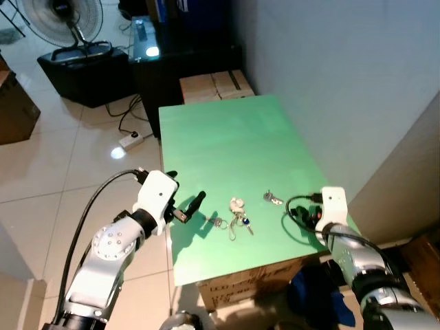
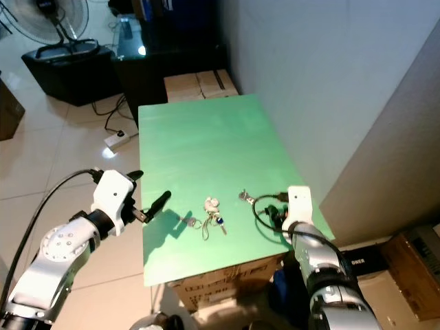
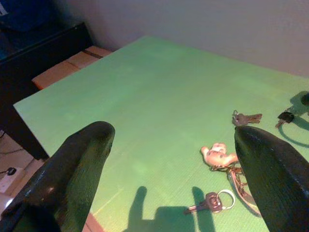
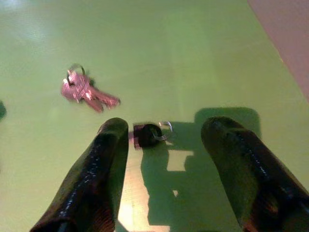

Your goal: Hang keys on a hook

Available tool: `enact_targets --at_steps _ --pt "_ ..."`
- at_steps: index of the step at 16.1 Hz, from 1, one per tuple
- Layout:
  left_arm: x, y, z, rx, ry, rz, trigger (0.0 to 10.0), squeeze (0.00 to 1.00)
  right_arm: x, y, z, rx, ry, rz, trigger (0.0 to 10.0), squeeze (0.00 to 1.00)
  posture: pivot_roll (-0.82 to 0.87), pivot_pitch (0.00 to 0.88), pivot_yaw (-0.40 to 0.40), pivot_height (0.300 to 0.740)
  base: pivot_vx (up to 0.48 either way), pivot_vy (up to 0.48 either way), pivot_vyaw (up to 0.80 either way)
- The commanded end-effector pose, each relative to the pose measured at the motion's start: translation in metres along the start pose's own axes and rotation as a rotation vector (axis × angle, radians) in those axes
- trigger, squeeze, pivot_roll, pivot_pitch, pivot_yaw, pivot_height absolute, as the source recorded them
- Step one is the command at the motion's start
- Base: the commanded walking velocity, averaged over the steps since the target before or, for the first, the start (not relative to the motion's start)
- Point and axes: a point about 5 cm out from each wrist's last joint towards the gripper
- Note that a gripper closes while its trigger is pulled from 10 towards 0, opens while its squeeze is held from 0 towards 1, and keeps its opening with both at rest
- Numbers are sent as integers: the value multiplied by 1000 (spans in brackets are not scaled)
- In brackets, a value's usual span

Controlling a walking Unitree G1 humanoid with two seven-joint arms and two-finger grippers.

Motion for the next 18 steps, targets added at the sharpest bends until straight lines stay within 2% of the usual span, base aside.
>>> enact_targets --at_steps 1,4,8,9,10,11,18 --pt "2 5 6 8 2 -1 10000 0 2 3 -2 -9 -22 -44 10000 1000 3 122 98 740 0 0 0" --pt "4 6 9 3 12 -7 10000 0 5 1 -4 -37 -33 -61 10000 1000 27 126 113 740 0 0 0" --pt "7 13 17 3 28 -33 10000 0 6 -8 -5 -96 6 -57 10000 1000 65 129 140 740 0 0 0" --pt "8 14 18 1 32 -38 10000 0 7 -9 -5 -101 4 -68 10000 247 71 126 152 740 0 0 0" --pt "8 15 19 0 34 -39 10000 0 8 -10 -5 -107 4 -78 10000 0 76 122 158 740 0 0 0" --pt "10 16 20 -7 38 -44 10000 0 10 -12 -5 -118 2 -109 10000 0 81 118 169 740 0 0 0" --pt "14 20 22 -24 51 -58 10000 0 13 -11 -7 -117 -6 -161 9882 0 98 116 208 740 0 0 0"
Point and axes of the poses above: a point about 5 cm out from each wrist's last joint towards the gripper, its own z axis pointing back from the gripper into the wrist, its own x axis along the axis of the wrist's last joint, y = z × x, and after that the axes turned 4 degrees about z, right-handed
